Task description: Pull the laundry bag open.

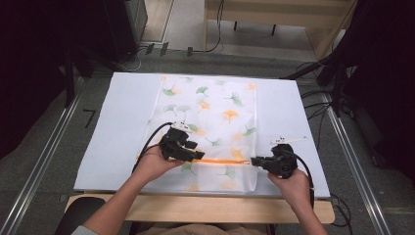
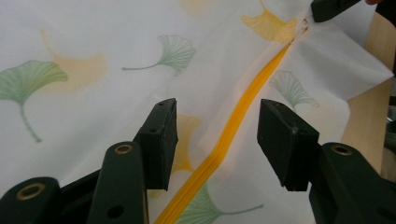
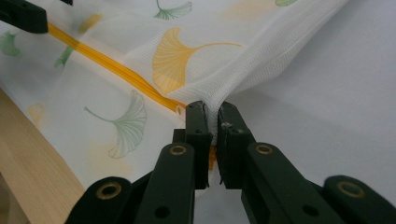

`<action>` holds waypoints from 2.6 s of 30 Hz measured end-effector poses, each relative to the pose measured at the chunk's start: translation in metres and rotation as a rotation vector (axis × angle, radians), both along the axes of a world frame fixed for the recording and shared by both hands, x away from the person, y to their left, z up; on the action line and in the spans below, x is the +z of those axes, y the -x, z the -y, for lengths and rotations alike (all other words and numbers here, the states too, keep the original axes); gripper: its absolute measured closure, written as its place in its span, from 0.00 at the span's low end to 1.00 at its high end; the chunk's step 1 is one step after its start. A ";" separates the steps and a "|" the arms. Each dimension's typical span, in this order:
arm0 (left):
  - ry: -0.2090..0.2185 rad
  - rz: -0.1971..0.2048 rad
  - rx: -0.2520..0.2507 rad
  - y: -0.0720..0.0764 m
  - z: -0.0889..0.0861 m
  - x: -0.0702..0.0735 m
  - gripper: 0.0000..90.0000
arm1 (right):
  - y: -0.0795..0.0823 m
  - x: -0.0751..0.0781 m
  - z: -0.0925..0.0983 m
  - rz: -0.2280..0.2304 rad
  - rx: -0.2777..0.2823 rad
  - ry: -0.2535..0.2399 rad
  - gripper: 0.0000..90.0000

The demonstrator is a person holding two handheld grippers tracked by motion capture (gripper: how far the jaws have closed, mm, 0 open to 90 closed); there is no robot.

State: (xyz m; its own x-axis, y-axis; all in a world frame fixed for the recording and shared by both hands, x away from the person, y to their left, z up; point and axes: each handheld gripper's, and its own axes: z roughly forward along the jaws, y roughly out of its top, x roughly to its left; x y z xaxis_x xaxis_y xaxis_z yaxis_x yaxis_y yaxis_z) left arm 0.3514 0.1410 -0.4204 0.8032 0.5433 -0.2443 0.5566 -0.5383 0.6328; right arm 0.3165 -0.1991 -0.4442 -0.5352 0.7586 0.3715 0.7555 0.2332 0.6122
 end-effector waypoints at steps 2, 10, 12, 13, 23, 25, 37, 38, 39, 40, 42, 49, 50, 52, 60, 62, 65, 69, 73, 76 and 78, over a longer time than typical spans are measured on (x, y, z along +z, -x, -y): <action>0.003 -0.004 -0.021 0.002 0.006 0.000 0.56 | 0.000 0.003 0.000 0.004 0.007 -0.009 0.95; 0.038 0.006 -0.094 0.012 0.029 0.000 0.65 | -0.002 0.009 0.001 0.007 0.029 -0.066 0.95; 0.054 0.000 -0.110 0.013 0.034 0.000 0.70 | -0.002 0.010 0.000 0.010 0.032 -0.068 0.95; 0.058 -0.006 -0.120 0.014 0.036 -0.001 0.71 | -0.002 0.010 -0.001 0.007 0.035 -0.072 0.95; 0.044 0.006 -0.131 0.018 0.052 -0.005 0.72 | -0.001 0.012 -0.004 0.021 0.047 -0.043 0.95; 0.039 -0.002 -0.124 0.017 0.056 -0.006 0.72 | 0.000 0.013 -0.005 0.024 0.048 -0.047 0.95; 0.011 0.005 -0.135 0.016 0.077 -0.008 0.73 | -0.002 0.014 -0.006 0.024 0.054 -0.055 0.95; 0.017 0.002 -0.136 0.016 0.079 -0.009 0.73 | -0.002 0.014 -0.006 0.023 0.055 -0.054 0.95; 0.014 0.004 -0.136 0.015 0.080 -0.010 0.73 | -0.002 0.015 -0.006 0.024 0.055 -0.057 0.95; 0.015 0.004 -0.134 0.015 0.081 -0.010 0.73 | -0.002 0.015 -0.006 0.025 0.055 -0.057 0.95; 0.015 0.002 -0.132 0.015 0.082 -0.011 0.73 | -0.002 0.015 -0.006 0.027 0.057 -0.060 0.95; 0.017 -0.004 -0.141 0.014 0.090 -0.017 0.74 | -0.002 0.016 -0.006 0.024 0.061 -0.063 0.95; 0.021 -0.003 -0.142 0.014 0.091 -0.017 0.74 | -0.002 0.017 -0.006 0.024 0.059 -0.063 0.95; 0.023 -0.005 -0.142 0.015 0.093 -0.018 0.75 | -0.002 0.017 -0.006 0.023 0.061 -0.063 0.95; 0.027 -0.015 -0.142 0.011 0.099 -0.021 0.75 | -0.001 0.018 -0.008 0.032 0.082 -0.082 0.96; 0.029 -0.018 -0.146 0.010 0.100 -0.022 0.74 | 0.000 0.018 -0.008 0.032 0.085 -0.081 0.96; 0.029 -0.017 -0.147 0.009 0.101 -0.023 0.73 | 0.000 0.018 -0.008 0.029 0.087 -0.083 0.96; 0.045 -0.023 -0.152 0.007 0.102 -0.023 0.73 | 0.000 0.018 -0.009 0.027 0.095 -0.086 0.96; 0.045 -0.017 -0.167 0.009 0.105 -0.022 0.73 | 0.000 0.018 -0.009 0.027 0.096 -0.087 0.96; 0.050 -0.010 -0.171 0.010 0.106 -0.022 0.75 | 0.000 0.018 -0.010 0.029 0.101 -0.084 0.96; 0.045 -0.004 -0.177 0.011 0.107 -0.021 0.77 | 0.000 0.018 -0.010 0.030 0.103 -0.083 0.96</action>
